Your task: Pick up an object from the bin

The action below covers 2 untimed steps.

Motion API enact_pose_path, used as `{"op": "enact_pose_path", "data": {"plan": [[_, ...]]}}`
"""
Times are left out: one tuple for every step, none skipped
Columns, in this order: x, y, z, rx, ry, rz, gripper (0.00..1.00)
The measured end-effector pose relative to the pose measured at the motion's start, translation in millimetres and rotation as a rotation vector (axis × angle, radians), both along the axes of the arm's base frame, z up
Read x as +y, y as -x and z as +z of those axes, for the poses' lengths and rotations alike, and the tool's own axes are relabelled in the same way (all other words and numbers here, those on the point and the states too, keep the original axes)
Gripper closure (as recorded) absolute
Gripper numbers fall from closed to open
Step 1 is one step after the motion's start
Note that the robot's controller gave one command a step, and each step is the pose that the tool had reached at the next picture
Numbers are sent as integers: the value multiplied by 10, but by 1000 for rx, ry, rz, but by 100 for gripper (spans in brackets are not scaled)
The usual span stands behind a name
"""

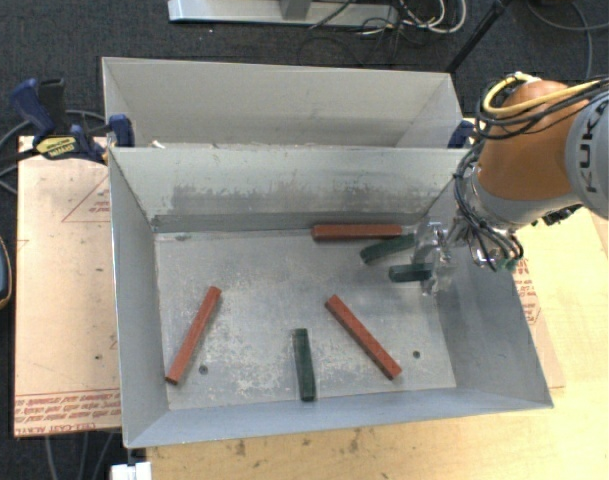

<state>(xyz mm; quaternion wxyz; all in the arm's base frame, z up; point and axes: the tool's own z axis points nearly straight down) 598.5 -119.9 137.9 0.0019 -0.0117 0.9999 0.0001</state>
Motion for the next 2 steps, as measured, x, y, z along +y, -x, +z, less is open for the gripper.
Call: {"op": "enact_pose_path", "data": {"plan": [[1, -18, 412, -4, 1, 0, 100], [2, -30, 569, -2, 1, 0, 100]]}}
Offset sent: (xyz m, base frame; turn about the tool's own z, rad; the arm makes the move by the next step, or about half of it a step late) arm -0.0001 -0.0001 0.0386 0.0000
